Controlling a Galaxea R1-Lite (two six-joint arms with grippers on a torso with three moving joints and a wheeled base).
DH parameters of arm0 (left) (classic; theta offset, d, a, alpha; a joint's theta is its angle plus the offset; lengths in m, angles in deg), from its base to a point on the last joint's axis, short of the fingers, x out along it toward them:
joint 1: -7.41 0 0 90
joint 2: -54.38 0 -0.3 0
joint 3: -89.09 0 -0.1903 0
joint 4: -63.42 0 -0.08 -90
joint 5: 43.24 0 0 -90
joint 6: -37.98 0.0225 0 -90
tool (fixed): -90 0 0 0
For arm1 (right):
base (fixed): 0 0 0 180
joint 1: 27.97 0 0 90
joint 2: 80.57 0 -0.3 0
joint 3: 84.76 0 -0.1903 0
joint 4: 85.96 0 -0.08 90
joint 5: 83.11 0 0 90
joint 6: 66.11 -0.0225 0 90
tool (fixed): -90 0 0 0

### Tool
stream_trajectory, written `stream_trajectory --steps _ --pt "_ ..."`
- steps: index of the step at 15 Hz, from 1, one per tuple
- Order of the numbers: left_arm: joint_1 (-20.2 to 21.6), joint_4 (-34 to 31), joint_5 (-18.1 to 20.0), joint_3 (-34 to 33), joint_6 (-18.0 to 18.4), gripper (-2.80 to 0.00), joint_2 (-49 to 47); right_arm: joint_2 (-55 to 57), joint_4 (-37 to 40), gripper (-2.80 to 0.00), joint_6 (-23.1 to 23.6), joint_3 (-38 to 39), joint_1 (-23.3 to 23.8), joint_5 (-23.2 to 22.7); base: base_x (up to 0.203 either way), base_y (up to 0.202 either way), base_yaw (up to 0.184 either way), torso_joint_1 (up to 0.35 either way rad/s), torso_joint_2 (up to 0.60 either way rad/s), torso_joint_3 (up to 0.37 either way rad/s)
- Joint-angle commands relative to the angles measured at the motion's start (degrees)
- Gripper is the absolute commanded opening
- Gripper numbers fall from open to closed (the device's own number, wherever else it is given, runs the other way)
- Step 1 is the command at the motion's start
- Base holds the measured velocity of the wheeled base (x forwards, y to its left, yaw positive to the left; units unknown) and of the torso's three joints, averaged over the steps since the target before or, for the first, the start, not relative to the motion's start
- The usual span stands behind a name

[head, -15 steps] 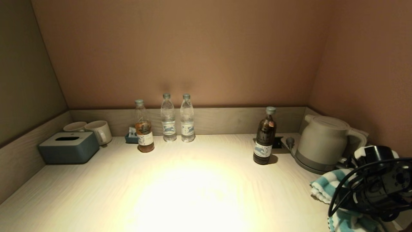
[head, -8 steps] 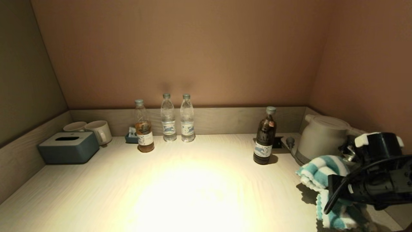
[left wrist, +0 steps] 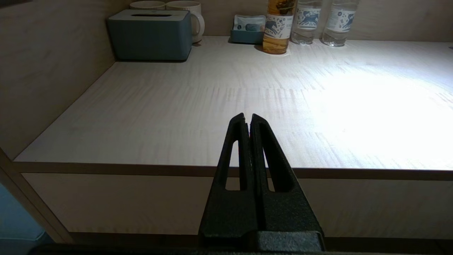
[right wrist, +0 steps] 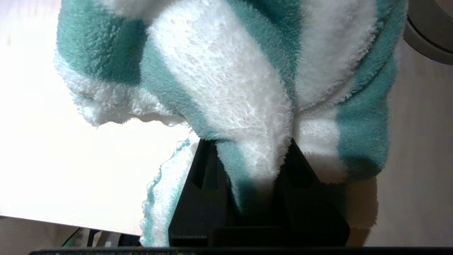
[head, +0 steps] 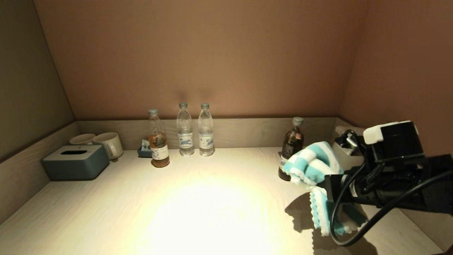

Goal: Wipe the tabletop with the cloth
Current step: Sweep the stains on the table

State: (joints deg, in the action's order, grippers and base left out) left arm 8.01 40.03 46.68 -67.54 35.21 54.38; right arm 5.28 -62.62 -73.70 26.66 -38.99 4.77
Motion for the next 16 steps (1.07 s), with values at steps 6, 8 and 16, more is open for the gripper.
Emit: stream_trajectory --steps 6,8,16 --pt "0.0 0.0 0.0 0.0 0.0 -2.8 -0.1 8.8 -0.1 -2.8 0.1 -9.2 -5.4 0.0 0.0 0.0 0.0 0.0 0.0 0.0" --pt "0.0 0.0 0.0 0.0 0.0 -2.8 -0.1 15.5 -0.1 -2.8 0.0 -13.6 -7.3 0.2 0.0 0.0 0.0 0.0 0.0 0.0" --pt "0.0 0.0 0.0 0.0 0.0 -2.8 -0.1 30.1 0.0 -2.8 -0.3 -24.1 -15.5 2.3 0.0 0.0 0.0 0.0 0.0 0.0"
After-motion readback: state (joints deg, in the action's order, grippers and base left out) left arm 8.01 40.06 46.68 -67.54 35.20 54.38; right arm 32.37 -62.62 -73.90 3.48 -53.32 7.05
